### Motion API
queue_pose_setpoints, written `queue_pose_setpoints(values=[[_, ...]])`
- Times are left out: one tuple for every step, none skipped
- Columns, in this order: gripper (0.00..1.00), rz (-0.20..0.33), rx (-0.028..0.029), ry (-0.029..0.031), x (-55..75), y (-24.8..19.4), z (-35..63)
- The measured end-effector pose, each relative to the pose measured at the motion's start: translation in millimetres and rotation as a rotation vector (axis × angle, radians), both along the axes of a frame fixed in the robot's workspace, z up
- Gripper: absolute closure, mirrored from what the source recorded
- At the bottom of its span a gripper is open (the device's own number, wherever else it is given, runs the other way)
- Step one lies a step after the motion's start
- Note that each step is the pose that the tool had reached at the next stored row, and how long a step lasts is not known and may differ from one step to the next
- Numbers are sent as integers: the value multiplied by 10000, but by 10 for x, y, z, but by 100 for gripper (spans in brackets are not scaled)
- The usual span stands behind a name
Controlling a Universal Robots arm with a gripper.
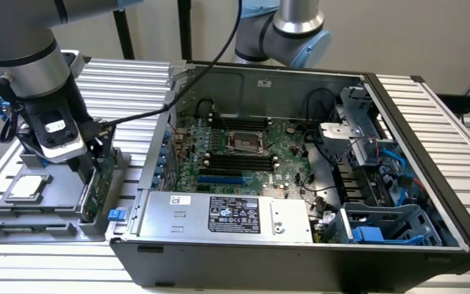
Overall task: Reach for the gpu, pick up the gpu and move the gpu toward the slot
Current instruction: 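Pick up the gpu and move the gpu toward the slot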
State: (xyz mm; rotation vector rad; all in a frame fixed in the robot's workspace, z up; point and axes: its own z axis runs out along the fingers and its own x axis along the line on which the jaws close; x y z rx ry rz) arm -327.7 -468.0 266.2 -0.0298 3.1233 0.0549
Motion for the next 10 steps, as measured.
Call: queue_pose_setpoints(values=[[52,1,-2,-3,-1,-1,-18],[52,1,-3,-7,-1,-2,-36],[52,2,-6,-11,-2,-3,-54],[52,2,-10,-14,-3,-3,-72],[52,0,-14,-18,-4,-2,-90],[52,0,-20,-21,-5,-2,-108],[52,-1,-29,-22,-6,-2,-127],[52,0,-39,-24,-7,-2,-145],[52,-1,-50,-25,-8,-2,-162],[52,-2,-66,-27,-8,-2,-182]])
